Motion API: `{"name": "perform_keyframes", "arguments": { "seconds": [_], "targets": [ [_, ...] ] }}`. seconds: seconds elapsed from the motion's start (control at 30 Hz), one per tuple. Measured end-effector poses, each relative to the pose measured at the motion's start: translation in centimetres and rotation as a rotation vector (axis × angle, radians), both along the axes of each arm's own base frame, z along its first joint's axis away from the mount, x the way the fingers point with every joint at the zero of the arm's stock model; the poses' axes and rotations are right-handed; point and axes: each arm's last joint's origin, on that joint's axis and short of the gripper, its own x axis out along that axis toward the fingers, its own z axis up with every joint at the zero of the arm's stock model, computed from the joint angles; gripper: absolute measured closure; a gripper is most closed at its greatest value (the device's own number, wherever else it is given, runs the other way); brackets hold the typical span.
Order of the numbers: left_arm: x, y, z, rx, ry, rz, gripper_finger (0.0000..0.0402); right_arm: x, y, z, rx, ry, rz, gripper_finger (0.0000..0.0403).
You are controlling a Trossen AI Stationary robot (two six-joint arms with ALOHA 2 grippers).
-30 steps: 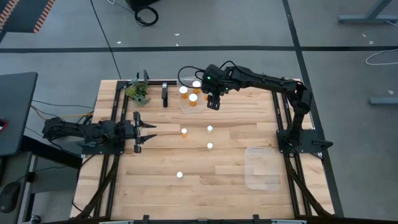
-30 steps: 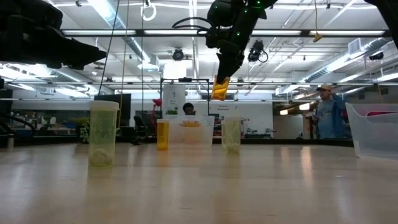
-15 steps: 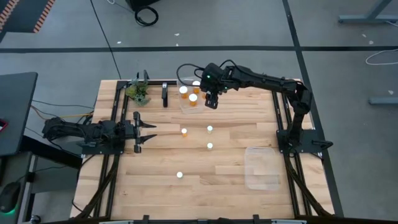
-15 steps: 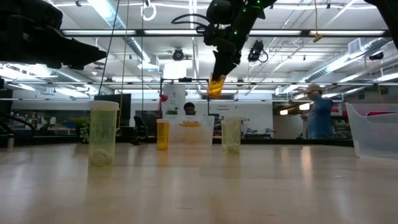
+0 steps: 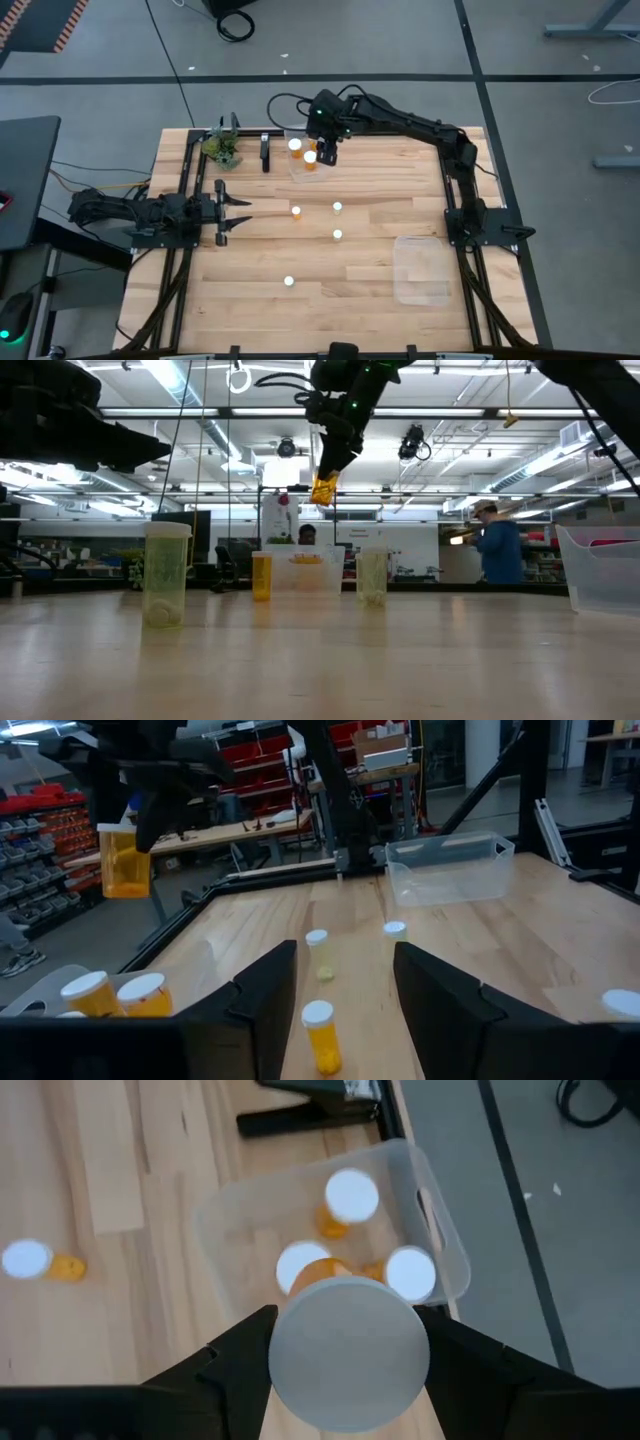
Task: Pick and place medicine bottles into bin by pill shape (circle, oval)
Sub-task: Put the orange capsule bottle into the top transparent bin
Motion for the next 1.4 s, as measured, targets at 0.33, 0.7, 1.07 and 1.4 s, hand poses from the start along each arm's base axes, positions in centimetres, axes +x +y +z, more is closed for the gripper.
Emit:
{"name": "perform_keyframes", "arguments": {
  "seconds": [0.33,0.7,1.07,1.4],
  "targets": [
    [0.00,0.00,0.01,0.000,-0.001,0.000,0.0221,0.04,-0.57,-0.13,0.004,0.025,0.001,0.0171],
    [0.00,0.00,0.01,0.000,-0.001,0.000,0.0220,0.00,-0.64,-0.08,0.018,0.016,0.009,0.0171],
    [0.00,0.00,0.01,0.000,-0.001,0.000,0.0225,-0.01,-0.64,-0.03,0.013,0.016,0.015,0.0171],
    [0.00,0.00,0.01,0.000,-0.001,0.000,0.0218,0.00,-0.62,-0.01,0.018,0.012,0.020,0.0171]
  ]
}}
